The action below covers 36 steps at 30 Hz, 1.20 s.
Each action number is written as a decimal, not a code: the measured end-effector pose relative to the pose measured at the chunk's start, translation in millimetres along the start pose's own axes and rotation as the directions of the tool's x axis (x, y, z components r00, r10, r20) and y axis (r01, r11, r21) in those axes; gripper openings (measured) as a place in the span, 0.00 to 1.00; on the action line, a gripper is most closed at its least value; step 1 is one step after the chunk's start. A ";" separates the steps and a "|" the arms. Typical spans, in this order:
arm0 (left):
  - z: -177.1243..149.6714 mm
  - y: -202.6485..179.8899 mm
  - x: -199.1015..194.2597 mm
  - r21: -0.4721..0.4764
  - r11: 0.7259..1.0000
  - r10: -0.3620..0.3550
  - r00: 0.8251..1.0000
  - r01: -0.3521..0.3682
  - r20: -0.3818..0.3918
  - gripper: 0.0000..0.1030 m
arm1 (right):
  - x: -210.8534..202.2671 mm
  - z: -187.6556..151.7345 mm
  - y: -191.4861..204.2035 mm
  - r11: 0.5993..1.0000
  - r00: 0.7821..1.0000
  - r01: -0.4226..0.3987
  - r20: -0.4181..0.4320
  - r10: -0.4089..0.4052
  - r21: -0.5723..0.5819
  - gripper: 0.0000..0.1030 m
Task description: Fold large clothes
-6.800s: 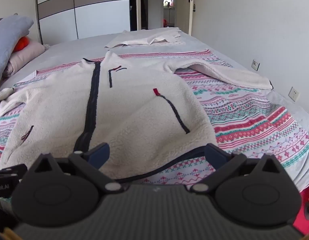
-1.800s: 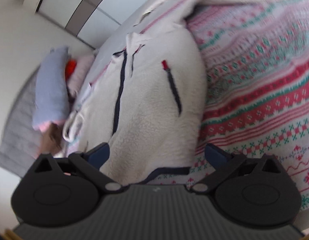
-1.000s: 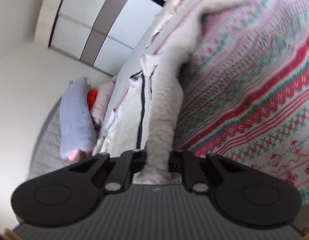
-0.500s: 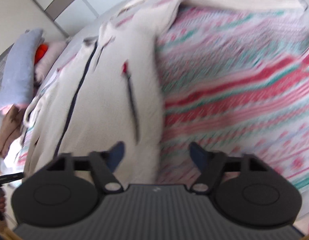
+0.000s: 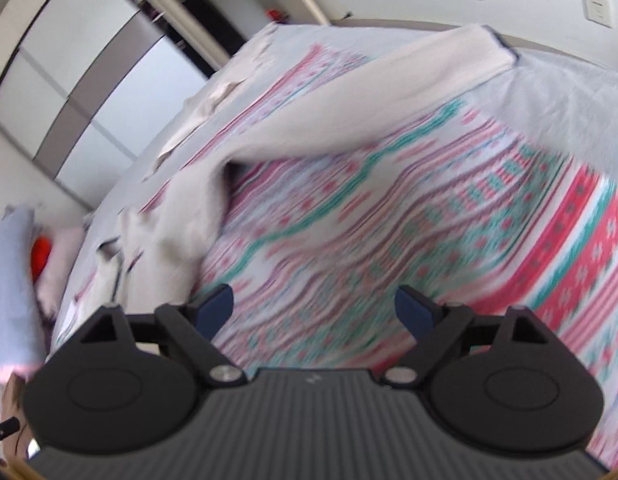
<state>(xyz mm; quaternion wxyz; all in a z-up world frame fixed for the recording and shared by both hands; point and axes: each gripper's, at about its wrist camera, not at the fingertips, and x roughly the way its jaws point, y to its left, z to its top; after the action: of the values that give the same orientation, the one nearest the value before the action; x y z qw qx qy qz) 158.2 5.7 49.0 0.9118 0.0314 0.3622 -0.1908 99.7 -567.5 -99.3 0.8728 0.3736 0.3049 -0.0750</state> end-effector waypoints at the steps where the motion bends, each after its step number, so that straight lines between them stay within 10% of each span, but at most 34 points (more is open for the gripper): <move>1: 7.8 -11.1 10.2 0.014 1.000 -0.018 1.000 0.018 -0.002 1.00 | 6.2 8.6 -8.0 1.000 1.000 0.016 0.007 -0.017 0.012 0.86; 18: 88.3 -127.9 202.4 0.034 0.964 -0.265 0.961 0.263 0.073 0.98 | 53.3 108.8 -99.8 0.983 0.957 0.087 0.262 -0.128 0.161 0.80; 21: 95.9 -138.8 231.0 0.022 0.953 -0.302 0.946 0.302 0.116 0.96 | 66.8 123.0 -100.4 0.969 0.936 0.136 0.293 -0.194 0.207 0.44; 22: 98.2 -140.5 238.1 0.010 0.945 -0.325 0.937 0.326 0.128 0.88 | 72.4 129.7 -99.5 0.965 0.932 0.162 0.291 -0.218 0.204 0.12; 23: 101.1 -141.9 244.9 -0.005 0.936 -0.347 0.928 0.351 0.136 0.84 | 76.3 138.3 -97.4 0.963 0.929 0.189 0.284 -0.238 0.189 0.11; 28: 107.1 -150.2 272.6 -0.066 0.855 -0.496 0.849 0.514 0.183 0.63 | 53.4 183.8 -57.8 0.950 0.827 0.313 0.494 -0.269 -0.007 0.08; 31: 97.6 -167.8 298.2 -0.071 0.814 -0.567 0.815 0.577 0.121 0.63 | 59.6 208.6 -49.4 0.931 0.805 0.362 0.517 -0.289 -0.043 0.08; 36: 90.9 -191.4 306.0 0.031 0.851 -0.526 0.848 0.525 0.070 0.66 | 120.4 215.8 -57.2 0.840 0.776 0.535 0.444 -0.447 -0.090 0.10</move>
<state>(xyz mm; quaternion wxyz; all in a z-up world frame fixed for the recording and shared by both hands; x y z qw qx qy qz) 349.6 -288.7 -74.4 0.8379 -0.0714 0.3210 -0.4356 278.6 -747.0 -89.5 0.9005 0.1619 0.2105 -0.3444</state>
